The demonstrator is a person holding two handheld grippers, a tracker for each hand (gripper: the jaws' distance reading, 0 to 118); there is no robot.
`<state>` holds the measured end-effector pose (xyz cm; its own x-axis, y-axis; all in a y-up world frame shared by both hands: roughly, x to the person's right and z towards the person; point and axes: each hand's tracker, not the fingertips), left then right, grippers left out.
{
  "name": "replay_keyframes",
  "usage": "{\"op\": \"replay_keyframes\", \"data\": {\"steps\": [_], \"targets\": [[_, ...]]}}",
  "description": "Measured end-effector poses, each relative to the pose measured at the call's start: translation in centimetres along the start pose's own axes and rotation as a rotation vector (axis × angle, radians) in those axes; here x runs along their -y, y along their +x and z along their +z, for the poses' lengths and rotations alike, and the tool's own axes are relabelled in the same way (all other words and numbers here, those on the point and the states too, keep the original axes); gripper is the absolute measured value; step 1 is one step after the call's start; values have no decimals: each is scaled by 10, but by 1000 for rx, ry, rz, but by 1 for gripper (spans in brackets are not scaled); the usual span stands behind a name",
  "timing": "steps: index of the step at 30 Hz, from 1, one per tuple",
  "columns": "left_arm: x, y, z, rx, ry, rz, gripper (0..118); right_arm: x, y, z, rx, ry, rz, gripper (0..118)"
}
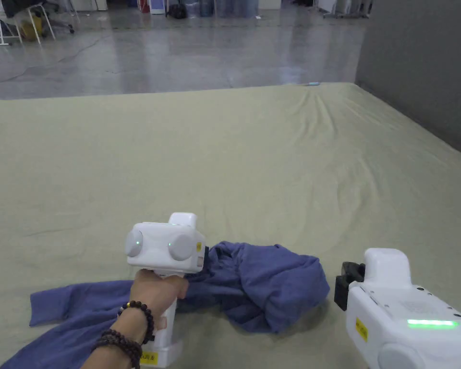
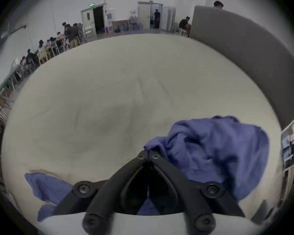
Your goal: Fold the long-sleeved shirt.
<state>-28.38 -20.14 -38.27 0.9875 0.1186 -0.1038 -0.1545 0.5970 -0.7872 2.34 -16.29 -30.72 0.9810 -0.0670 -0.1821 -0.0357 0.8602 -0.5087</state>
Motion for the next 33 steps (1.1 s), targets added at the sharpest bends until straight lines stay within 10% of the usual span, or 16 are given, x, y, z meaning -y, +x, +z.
{"op": "replay_keyframes", "data": {"steps": [2,4,5,11,13,14,24,33], "targets": [[0,0,11,-28,29,-10,0,-9,8,-24,-55,-89,-70,21],[-6,-9,14,-10,50,-11,0,-13,13,-53,-85,-209,-99,99],[-6,-10,17,-6,52,-11,0,-13,15,-66,-85,-249,-101,113],[-6,-14,23,-12,68,-17,0,-3,-1,-131,-66,-412,-44,99],[-5,-19,27,16,72,3,0,7,-10,-150,-153,-495,-42,23],[-5,-21,27,35,72,18,0,13,-13,-156,-202,-512,-60,19],[-34,-71,116,-28,365,94,0,-77,-9,-95,-209,-191,9,17],[-161,-102,259,-117,644,73,0,-275,-77,-63,-292,83,150,17]]}}
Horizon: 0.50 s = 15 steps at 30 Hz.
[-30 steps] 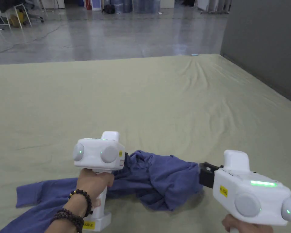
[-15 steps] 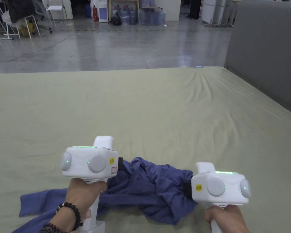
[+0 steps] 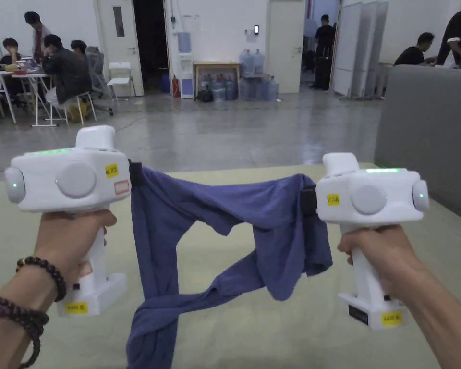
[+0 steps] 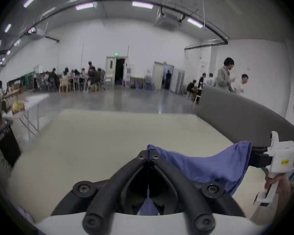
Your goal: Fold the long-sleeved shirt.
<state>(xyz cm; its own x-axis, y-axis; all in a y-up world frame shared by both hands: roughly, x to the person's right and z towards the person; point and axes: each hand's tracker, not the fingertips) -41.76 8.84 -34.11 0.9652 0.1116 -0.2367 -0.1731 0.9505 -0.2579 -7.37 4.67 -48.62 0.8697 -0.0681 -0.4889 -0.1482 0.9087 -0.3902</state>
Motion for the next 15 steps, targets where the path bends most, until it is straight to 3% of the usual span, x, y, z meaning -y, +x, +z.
{"op": "replay_keyframes", "data": {"steps": [2,8,11,15], "targets": [[-48,-4,-3,-28,14,-6,0,-54,-2,-12,-4,39,-2,17],[-149,-2,0,-75,138,-9,0,-159,-30,-30,26,162,144,17],[-148,-5,-14,-93,122,-16,0,-152,-43,-44,58,129,182,17],[-90,-17,-45,-100,57,-16,0,-92,-45,-78,34,52,164,17]]}}
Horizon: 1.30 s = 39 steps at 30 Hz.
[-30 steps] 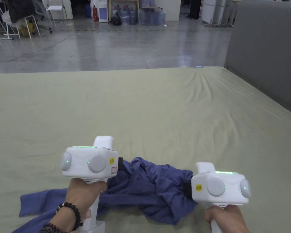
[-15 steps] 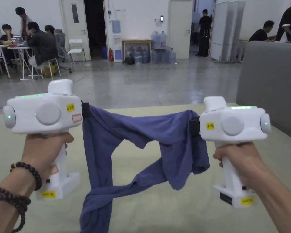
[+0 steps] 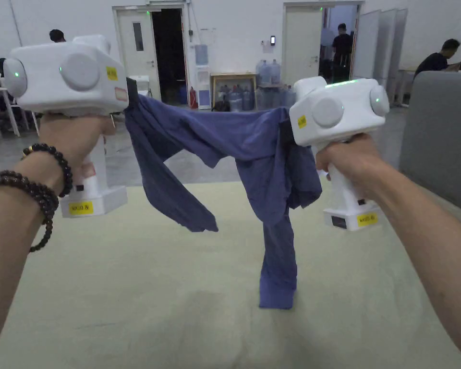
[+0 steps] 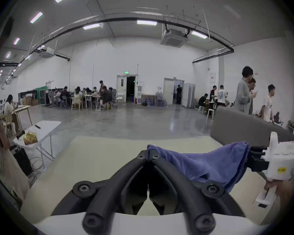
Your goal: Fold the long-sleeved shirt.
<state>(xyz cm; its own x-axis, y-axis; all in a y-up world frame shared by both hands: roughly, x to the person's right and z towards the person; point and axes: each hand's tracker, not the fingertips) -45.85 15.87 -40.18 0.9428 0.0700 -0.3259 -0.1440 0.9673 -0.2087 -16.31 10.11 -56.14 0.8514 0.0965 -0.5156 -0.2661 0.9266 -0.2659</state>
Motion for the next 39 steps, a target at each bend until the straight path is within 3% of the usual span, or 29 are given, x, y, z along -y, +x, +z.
{"op": "replay_keyframes", "data": {"steps": [8,13,15,20,23,27,28,29,30,31,32,36,37,38,39], "targets": [[198,-15,-42,22,-270,41,0,188,-14,-77,-31,-313,-65,17],[266,-28,13,38,-314,92,0,251,-31,-3,-44,-296,-59,17],[290,-24,49,57,-339,75,0,281,-39,35,-36,-276,9,17],[365,-30,127,58,-542,-39,0,365,-80,126,-55,-412,30,17],[401,-41,164,84,-622,-7,0,404,-98,161,-56,-460,82,17],[418,-41,202,78,-626,-7,0,412,-106,183,-60,-487,83,18],[418,-41,207,94,-614,1,0,411,-104,183,-61,-481,80,30],[415,-43,210,106,-591,6,18,408,-100,185,-68,-468,71,51],[409,-43,213,120,-575,0,59,401,-95,190,-87,-446,34,76],[402,-43,217,117,-565,-12,110,395,-93,198,-66,-437,27,96],[397,-45,220,124,-549,-12,117,389,-88,210,-60,-423,20,98],[371,-42,254,171,-442,20,117,364,-66,264,-2,-328,-35,96],[368,-39,258,170,-448,22,112,360,-62,273,9,-300,-59,85],[365,-37,263,169,-446,30,95,361,-53,277,20,-271,-103,56],[366,-34,267,170,-435,39,71,359,-50,282,30,-255,-131,27]]}}
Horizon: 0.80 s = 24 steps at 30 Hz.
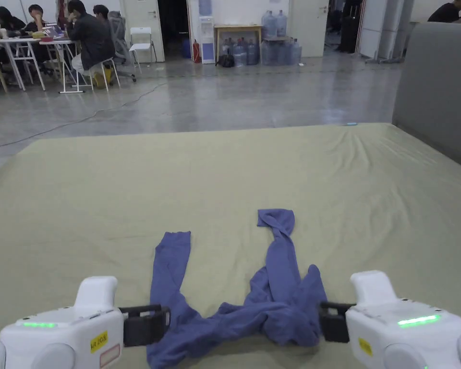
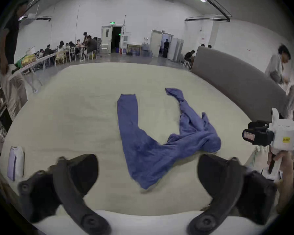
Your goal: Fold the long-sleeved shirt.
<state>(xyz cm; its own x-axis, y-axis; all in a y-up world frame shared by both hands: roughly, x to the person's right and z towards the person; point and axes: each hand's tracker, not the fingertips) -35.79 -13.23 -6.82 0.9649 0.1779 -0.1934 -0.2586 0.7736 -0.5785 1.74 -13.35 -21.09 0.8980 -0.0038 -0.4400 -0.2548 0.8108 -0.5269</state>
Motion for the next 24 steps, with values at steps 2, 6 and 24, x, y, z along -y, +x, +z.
{"op": "replay_keyframes", "data": {"steps": [2,6,24], "targets": [[0,-7,-10,-5,13,-16,56,-1,1,-2,1,-6,-18,8],[9,13,-20,-33,-45,-45,0,-2,10,-10,-27,-51,-26,0],[37,30,-133,-86,-252,-179,0,-21,27,-86,-26,-103,-107,59]]}}
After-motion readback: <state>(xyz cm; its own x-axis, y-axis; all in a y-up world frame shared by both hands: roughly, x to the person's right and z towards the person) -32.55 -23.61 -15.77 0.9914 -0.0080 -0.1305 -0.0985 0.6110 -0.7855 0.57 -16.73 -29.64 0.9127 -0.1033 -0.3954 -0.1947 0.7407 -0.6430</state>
